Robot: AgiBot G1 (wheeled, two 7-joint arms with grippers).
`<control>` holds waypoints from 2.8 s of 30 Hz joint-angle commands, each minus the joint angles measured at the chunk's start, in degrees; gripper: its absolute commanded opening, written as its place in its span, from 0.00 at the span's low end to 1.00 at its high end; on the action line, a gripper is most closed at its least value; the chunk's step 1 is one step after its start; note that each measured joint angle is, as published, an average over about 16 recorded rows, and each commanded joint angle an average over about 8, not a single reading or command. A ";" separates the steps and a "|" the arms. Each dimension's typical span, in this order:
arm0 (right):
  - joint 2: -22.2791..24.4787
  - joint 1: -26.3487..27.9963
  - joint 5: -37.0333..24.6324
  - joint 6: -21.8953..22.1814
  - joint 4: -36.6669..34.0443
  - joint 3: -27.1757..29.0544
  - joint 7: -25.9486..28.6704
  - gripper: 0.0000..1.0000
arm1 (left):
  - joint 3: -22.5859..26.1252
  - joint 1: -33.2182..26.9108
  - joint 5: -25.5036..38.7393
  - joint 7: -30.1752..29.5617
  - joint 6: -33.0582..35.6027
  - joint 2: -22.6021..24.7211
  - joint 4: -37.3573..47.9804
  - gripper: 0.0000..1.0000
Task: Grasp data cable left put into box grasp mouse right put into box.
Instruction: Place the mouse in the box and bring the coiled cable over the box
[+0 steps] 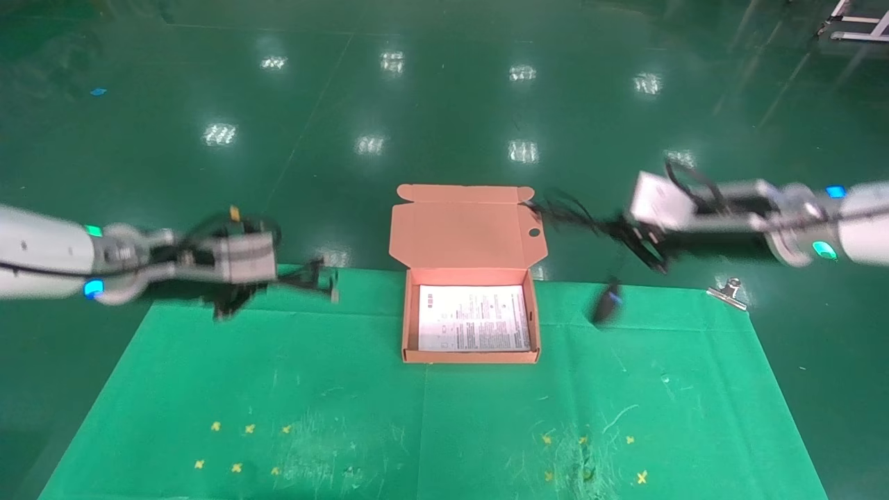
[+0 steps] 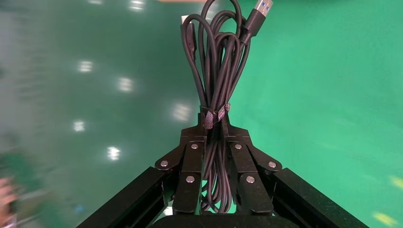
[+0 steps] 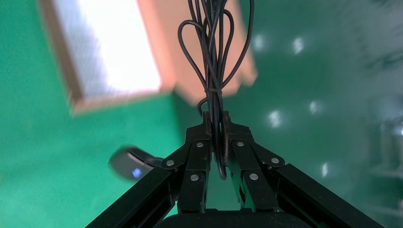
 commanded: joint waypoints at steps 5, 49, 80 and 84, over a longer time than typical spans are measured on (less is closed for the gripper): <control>-5.00 4.14 3.04 1.90 -1.54 1.80 -0.04 0.00 | -1.35 -2.97 4.85 -4.68 -5.76 2.38 0.04 0.00; -20.51 6.30 5.76 8.10 -11.01 -3.78 -9.33 0.00 | -0.21 -1.68 2.11 -0.15 -4.37 3.07 -1.31 0.00; -20.66 -4.00 22.55 20.98 -19.43 -20.76 10.91 0.32 | 0.41 -1.22 6.18 -7.07 -2.17 0.65 -7.41 0.00; -20.66 -3.96 22.72 21.61 -20.25 -22.23 11.50 0.82 | 0.42 -1.19 6.22 -7.10 -2.12 0.62 -7.49 0.00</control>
